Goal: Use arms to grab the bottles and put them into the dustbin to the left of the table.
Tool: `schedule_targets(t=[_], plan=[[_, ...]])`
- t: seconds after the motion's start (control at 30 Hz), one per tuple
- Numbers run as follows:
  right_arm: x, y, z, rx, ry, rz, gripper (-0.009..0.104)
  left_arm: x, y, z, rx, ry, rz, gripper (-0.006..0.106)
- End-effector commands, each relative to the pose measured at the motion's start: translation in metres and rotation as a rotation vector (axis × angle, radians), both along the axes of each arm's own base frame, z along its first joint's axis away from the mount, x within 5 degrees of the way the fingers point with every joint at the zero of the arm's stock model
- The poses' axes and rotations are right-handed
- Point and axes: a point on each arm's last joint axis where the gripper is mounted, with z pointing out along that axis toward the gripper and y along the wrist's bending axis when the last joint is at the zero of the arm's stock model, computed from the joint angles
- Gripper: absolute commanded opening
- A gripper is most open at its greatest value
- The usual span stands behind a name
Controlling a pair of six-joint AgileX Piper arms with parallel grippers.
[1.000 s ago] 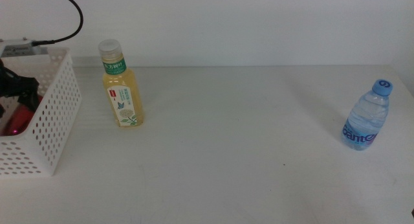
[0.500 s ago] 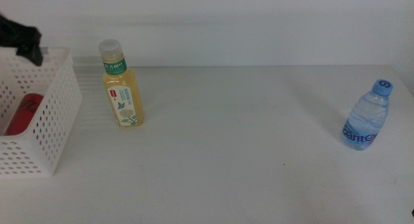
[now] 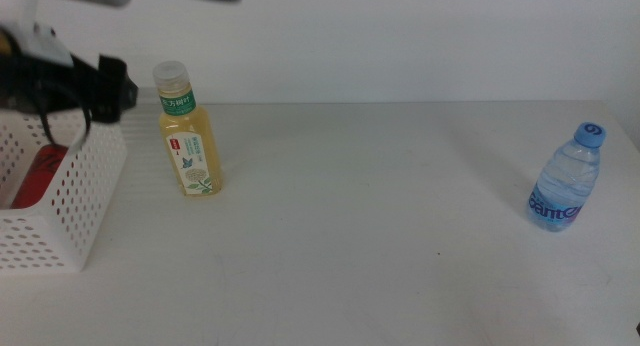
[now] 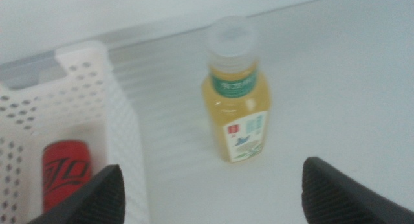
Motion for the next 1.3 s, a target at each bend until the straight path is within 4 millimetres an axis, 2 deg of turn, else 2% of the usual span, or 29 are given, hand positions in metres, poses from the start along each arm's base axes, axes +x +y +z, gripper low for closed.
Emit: schedule_targets(t=[0.0,0.17,0.43,0.67,0.9,1.07,1.27], plan=[[-0.001,-0.001,0.011,-0.014,-0.11,-0.012,0.066,-0.014,-0.006,0.015,-0.05,-0.193,-0.027,0.09],[-0.001,-0.001,0.011,-0.014,-0.11,-0.012,0.066,-0.034,-0.013,-0.017,-0.087,-0.259,-0.07,0.09],[-0.001,-0.001,0.011,-0.014,-0.11,-0.012,0.066,-0.051,-0.01,-0.079,-0.277,-0.369,-0.01,0.09],[-0.001,-0.001,0.011,-0.014,-0.11,-0.012,0.066,-0.072,-0.005,-0.107,-0.317,-0.593,-0.035,0.09],[-0.001,-0.001,0.011,-0.014,-0.11,-0.012,0.066,-0.062,-0.008,-0.124,-0.308,-0.577,-0.041,0.09],[-0.001,-0.001,0.011,-0.014,-0.11,-0.012,0.066,-0.053,-0.013,-0.131,-0.314,-0.634,-0.078,0.09],[-0.001,-0.001,0.011,-0.014,-0.11,-0.012,0.066,-0.035,-0.018,-0.152,-0.381,-0.626,-0.073,0.09]])
